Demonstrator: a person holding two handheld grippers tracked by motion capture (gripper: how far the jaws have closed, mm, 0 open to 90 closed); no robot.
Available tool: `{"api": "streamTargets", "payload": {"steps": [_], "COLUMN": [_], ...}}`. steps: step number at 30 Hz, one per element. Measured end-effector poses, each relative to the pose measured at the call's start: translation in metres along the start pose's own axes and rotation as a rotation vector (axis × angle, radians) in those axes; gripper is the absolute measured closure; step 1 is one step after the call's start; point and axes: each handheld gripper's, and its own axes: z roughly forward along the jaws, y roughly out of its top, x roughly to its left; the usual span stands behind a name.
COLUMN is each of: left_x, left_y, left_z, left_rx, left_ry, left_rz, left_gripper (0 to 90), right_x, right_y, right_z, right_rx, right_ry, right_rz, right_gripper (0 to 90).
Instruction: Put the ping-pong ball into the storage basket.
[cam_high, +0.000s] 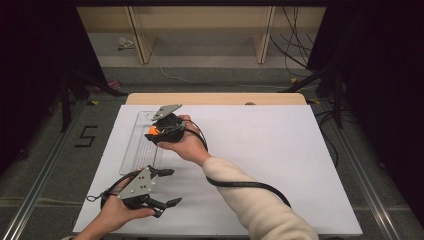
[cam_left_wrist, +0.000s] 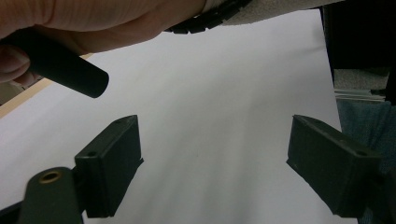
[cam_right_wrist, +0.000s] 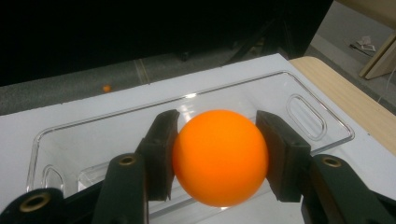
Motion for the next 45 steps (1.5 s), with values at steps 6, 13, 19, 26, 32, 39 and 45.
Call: {"api": "streamTargets", "payload": {"steps": [6,13,19,26,32,39,45], "left_x": [0.000,0.000,0.000,0.000,0.000,0.000,0.000], "left_y": [0.000,0.000,0.000,0.000,0.000,0.000,0.000], "left_z": [0.000,0.000,0.000,0.001,0.001,0.001,0.001], "left_rx": [-0.001,0.000,0.000,0.001,0.001,0.001,0.001], "left_ry": [0.000,-0.002,-0.003,-0.005,-0.006,-0.007,-0.008], "left_rz": [0.000,0.001,0.002,0.002,0.005,0.006,0.008], "left_gripper": [17.0,17.0,17.0,17.0,17.0,17.0,17.0], "right_x": [0.001,0.001,0.001,0.002,0.003,0.003,0.002], "right_y": [0.002,0.004,0.004,0.006,0.007,0.009,0.008], "right_z": [0.002,0.007,0.010,0.015,0.019,0.022,0.026], "right_rx": [0.000,0.004,0.007,0.015,0.018,0.023,0.033], "right_ry": [0.004,0.008,0.009,0.017,0.018,0.021,0.024], "right_rz": [0.000,-0.004,-0.001,-0.003,-0.004,-0.002,0.000], "right_gripper": [51.5,51.5,51.4,51.4,51.3,51.3,51.2]}}
